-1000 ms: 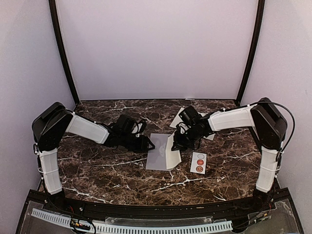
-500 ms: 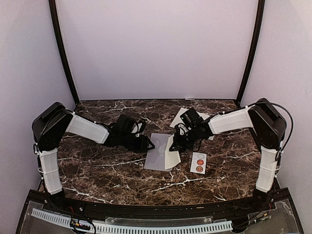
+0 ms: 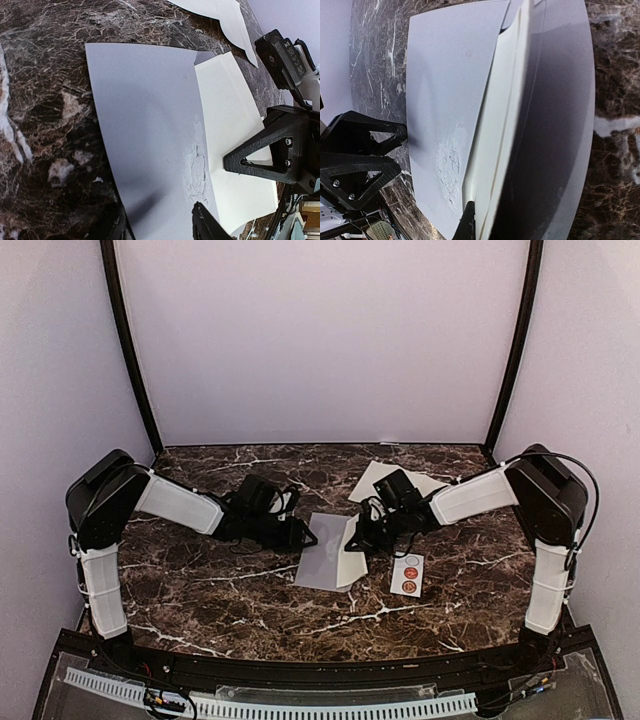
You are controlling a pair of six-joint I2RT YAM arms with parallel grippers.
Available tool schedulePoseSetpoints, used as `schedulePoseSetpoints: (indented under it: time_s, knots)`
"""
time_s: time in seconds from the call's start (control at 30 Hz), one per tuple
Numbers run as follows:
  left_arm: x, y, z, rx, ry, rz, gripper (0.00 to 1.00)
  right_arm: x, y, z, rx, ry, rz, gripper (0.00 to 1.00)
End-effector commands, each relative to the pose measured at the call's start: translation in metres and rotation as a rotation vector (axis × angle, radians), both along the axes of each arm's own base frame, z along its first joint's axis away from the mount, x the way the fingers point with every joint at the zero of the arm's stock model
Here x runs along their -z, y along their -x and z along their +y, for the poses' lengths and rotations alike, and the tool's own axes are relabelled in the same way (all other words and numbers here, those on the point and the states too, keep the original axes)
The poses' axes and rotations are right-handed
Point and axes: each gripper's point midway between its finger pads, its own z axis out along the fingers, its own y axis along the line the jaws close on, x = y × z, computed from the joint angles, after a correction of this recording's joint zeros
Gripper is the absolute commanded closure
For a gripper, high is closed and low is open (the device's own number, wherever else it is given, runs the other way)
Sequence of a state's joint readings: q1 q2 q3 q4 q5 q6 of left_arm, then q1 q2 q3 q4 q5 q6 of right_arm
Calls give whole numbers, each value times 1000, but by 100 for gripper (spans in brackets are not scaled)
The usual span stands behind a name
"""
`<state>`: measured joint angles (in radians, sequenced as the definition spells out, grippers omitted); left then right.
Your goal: Place the letter into the envelope and seal it
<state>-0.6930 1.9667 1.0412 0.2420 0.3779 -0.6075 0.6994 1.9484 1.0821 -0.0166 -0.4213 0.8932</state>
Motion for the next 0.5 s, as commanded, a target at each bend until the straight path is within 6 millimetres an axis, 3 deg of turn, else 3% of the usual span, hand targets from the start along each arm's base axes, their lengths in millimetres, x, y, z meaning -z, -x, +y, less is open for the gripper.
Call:
schedulePoseSetpoints:
  time_s: [0.0, 0.47]
  knots:
    - [31, 20, 9, 14, -62, 105, 56, -14, -12, 7, 24, -66, -75, 100]
    - [27, 24, 9, 17, -44, 119, 56, -30, -13, 12, 81, -171, -76, 100]
